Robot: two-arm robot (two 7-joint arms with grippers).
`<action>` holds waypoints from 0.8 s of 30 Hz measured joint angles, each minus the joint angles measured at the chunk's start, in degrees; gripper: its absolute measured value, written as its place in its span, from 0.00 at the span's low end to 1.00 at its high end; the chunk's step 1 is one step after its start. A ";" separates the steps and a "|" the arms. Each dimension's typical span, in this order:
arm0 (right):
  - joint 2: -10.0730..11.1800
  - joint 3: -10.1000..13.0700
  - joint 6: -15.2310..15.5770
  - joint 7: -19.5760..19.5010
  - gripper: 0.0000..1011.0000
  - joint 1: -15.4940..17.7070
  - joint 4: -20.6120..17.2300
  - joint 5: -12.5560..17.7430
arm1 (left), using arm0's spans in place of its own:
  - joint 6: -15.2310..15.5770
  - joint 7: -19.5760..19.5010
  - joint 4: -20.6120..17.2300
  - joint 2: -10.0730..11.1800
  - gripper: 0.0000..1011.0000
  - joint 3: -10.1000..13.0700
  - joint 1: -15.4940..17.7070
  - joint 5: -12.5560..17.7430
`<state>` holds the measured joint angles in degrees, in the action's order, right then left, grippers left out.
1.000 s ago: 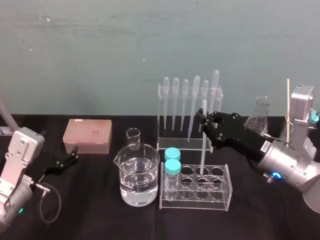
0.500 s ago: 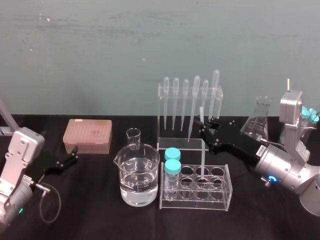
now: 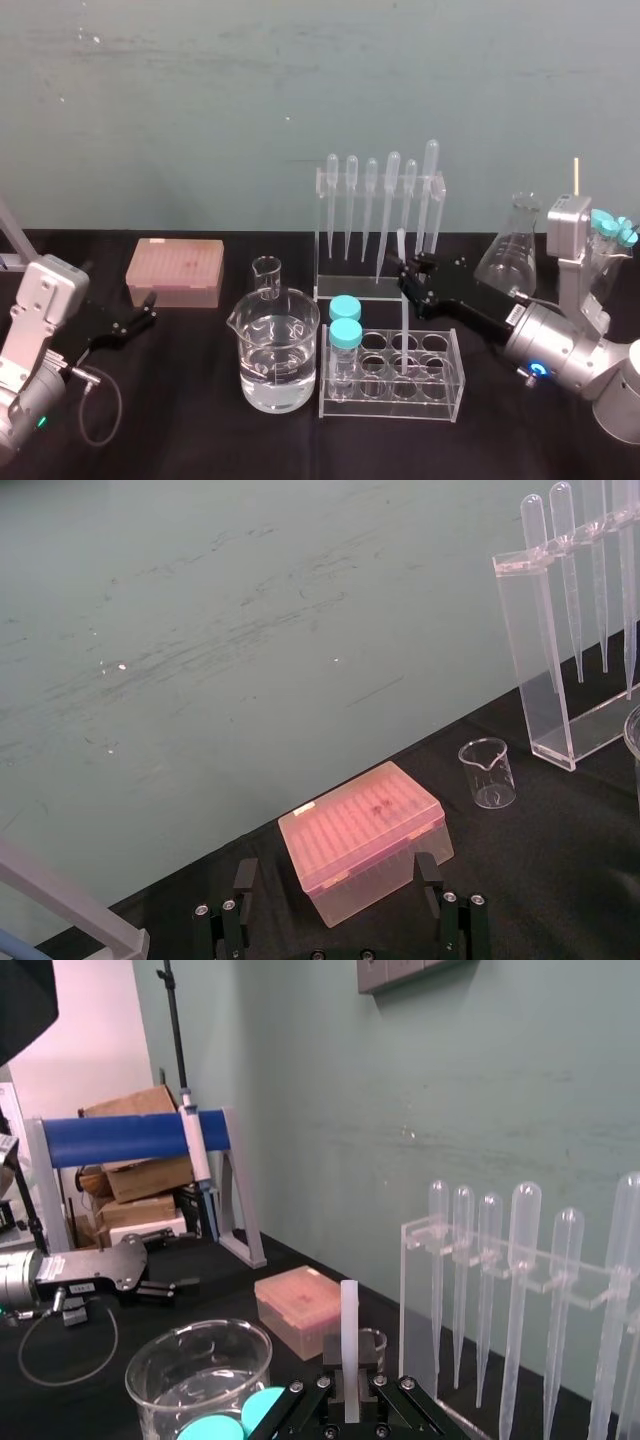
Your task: Pick up the stirring rod with one hand, then place it down.
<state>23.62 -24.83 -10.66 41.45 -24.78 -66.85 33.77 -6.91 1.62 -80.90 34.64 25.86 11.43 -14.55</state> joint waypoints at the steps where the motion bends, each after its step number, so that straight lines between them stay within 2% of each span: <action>1: -0.12 -0.08 0.11 0.02 0.07 -0.01 0.34 -0.04 | 0.00 0.00 0.00 0.00 0.99 0.00 0.00 0.00; 22: -0.51 -0.28 0.48 -0.09 0.07 0.02 1.24 -0.76 | 0.00 0.00 0.00 0.00 0.99 0.00 0.00 0.00; 24: -0.50 -0.28 0.48 -0.09 0.10 0.02 1.23 -0.74 | 0.00 0.00 0.00 0.00 0.99 0.00 0.00 0.00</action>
<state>23.12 -25.10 -10.18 41.36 -24.76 -65.62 33.04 -6.91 1.62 -80.90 34.65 25.86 11.43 -14.55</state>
